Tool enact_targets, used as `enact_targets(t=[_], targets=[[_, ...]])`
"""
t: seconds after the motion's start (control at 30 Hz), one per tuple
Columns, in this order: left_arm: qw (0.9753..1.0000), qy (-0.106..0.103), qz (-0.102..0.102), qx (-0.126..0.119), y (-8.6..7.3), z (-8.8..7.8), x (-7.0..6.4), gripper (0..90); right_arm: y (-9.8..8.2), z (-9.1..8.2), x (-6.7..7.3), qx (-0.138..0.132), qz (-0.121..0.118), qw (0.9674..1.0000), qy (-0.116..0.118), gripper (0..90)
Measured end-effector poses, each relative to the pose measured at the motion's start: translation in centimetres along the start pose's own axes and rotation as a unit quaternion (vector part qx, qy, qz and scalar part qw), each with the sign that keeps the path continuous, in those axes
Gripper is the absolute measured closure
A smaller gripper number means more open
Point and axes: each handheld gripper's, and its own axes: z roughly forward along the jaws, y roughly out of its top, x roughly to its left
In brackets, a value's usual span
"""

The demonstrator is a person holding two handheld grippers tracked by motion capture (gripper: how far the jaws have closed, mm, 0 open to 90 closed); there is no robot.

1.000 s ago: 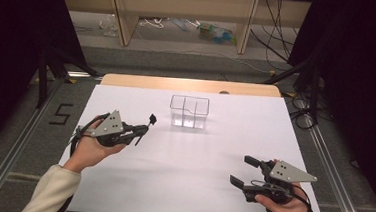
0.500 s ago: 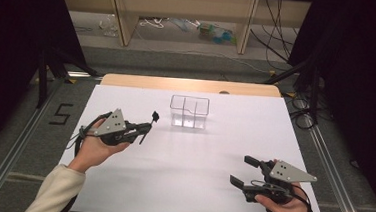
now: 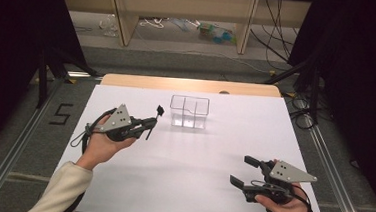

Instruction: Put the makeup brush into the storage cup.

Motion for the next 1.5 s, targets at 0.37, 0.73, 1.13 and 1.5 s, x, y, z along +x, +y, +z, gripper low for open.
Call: enact_targets(t=[0.37,0.73,1.13,1.5], targets=[[0.9966,0.081,-0.006,-0.009,0.4,0.6,0.2,86.1,0.0,0.1,0.0,-0.002,0.002,1.0,0.002,18.6],[0.9948,0.096,-0.009,-0.032,0.8,1.4,0.5,86.1,0.0,0.0,0.0,-0.001,0.004,1.0,0.002,18.8],[0.9922,0.115,-0.014,-0.047,1.2,2.2,0.8,86.1,-0.1,0.1,0.0,-0.004,0.004,1.0,0.003,18.8],[0.9918,0.111,-0.019,-0.059,1.5,3.2,0.9,86.1,-0.1,0.0,0.0,-0.001,0.004,1.0,0.003,18.8]])
